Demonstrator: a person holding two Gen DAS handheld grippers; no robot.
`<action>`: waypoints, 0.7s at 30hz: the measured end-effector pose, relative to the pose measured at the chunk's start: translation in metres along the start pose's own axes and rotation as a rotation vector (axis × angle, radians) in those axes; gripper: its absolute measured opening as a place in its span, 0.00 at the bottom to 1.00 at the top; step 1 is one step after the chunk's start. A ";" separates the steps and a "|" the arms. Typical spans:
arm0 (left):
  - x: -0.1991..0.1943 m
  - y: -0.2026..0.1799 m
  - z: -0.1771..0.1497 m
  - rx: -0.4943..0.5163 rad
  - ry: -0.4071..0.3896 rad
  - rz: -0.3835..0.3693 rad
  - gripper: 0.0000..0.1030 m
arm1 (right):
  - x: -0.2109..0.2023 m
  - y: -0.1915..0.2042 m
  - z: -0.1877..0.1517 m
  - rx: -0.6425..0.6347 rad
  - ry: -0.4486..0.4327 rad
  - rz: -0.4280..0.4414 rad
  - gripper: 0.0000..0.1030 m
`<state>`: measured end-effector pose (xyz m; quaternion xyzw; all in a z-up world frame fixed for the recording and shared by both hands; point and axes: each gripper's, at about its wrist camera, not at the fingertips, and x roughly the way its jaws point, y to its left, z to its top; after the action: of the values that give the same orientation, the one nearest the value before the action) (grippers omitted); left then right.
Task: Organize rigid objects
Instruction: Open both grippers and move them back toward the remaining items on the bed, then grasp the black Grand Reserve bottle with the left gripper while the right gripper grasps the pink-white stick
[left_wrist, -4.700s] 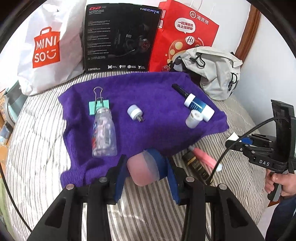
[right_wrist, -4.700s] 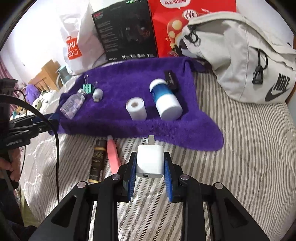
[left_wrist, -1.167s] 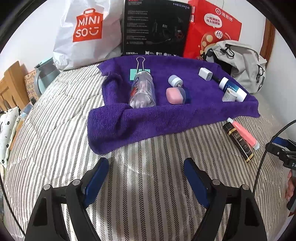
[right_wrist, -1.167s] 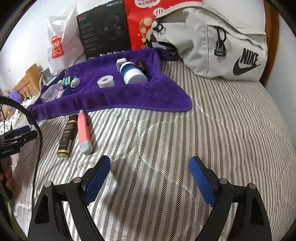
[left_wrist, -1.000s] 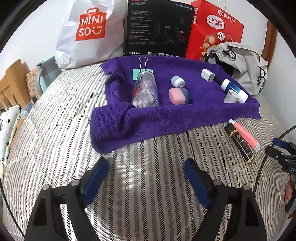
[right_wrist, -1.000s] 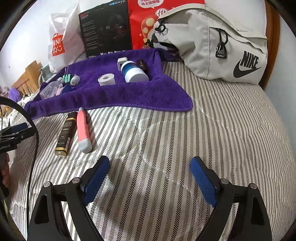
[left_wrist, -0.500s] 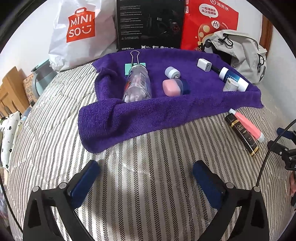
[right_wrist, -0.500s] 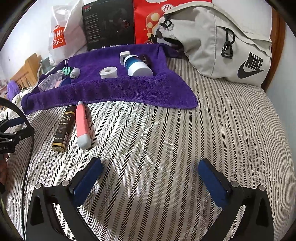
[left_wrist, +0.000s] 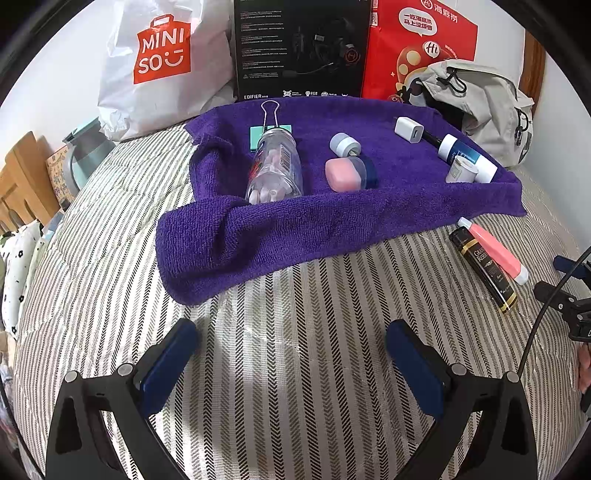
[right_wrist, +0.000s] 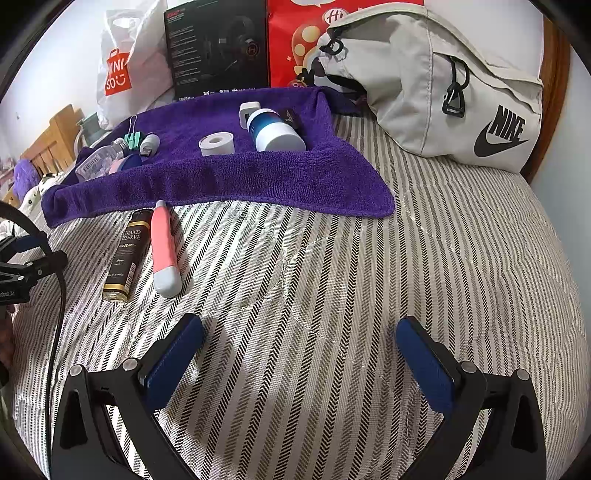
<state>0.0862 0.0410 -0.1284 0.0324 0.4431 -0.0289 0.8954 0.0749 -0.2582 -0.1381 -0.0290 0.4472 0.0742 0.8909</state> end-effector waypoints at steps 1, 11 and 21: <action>0.000 0.000 0.000 -0.002 0.000 0.002 1.00 | 0.000 0.001 0.000 0.000 0.000 0.000 1.00; -0.019 -0.025 0.009 -0.058 0.011 -0.061 0.97 | -0.004 -0.003 -0.004 -0.023 0.012 0.028 1.00; -0.004 -0.094 0.035 0.032 0.053 -0.048 0.97 | -0.058 -0.063 -0.028 0.131 -0.027 0.102 1.00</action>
<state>0.1035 -0.0552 -0.1069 0.0370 0.4669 -0.0568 0.8817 0.0284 -0.3295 -0.1088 0.0531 0.4401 0.0904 0.8918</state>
